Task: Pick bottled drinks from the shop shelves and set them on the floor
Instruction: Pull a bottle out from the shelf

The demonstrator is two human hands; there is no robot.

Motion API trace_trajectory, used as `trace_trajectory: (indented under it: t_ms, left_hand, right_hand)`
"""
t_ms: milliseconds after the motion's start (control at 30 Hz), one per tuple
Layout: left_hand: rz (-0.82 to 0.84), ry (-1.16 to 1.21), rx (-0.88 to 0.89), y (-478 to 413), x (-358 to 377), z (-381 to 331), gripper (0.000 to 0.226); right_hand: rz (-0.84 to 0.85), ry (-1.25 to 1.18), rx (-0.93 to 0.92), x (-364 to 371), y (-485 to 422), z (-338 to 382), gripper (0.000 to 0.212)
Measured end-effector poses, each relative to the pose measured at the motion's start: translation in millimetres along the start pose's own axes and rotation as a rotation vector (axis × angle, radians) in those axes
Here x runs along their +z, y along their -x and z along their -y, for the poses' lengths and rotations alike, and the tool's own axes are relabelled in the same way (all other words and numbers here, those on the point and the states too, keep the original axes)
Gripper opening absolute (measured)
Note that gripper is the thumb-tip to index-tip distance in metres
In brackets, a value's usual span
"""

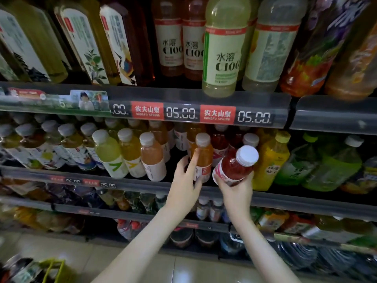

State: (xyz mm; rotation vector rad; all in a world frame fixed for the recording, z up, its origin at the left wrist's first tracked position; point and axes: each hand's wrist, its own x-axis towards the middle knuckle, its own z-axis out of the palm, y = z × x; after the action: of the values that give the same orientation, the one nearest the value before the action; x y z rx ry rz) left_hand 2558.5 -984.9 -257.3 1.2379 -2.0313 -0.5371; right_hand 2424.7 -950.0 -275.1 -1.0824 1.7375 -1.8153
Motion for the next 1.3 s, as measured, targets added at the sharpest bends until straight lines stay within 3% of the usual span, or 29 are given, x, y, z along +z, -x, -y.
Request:
trace_trajectory:
  t_ms: [367, 567, 700, 900, 1067, 1300]
  left_hand:
    - [-0.140, 0.111, -0.014, -36.7, 49.8, 32.0, 0.101]
    - [-0.129, 0.128, 0.012, -38.7, 52.9, 44.8, 0.102]
    - [-0.131, 0.125, 0.030, -37.2, 53.3, 46.5, 0.104]
    - [-0.138, 0.067, 0.074, -31.1, 55.2, 47.1, 0.090]
    - [-0.119, -0.003, 0.097, -28.0, 58.9, 45.1, 0.090]
    - [-0.092, -0.011, 0.020, -18.5, 58.3, 28.1, 0.083]
  right_hand:
    - [-0.092, 0.161, -0.091, 41.4, -13.2, -54.9, 0.054]
    - [-0.101, 0.544, -0.067, 49.3, -8.0, -55.9, 0.079]
    - [-0.135, 0.599, -0.101, 48.9, -6.5, -50.6, 0.086]
    - [-0.188, 0.676, -0.386, 43.4, -11.2, -45.3, 0.089]
    - [-0.075, 0.870, -0.490, 41.8, -13.6, -54.2, 0.122]
    - [-0.071, 0.937, -0.456, 37.5, -11.3, -42.9, 0.113]
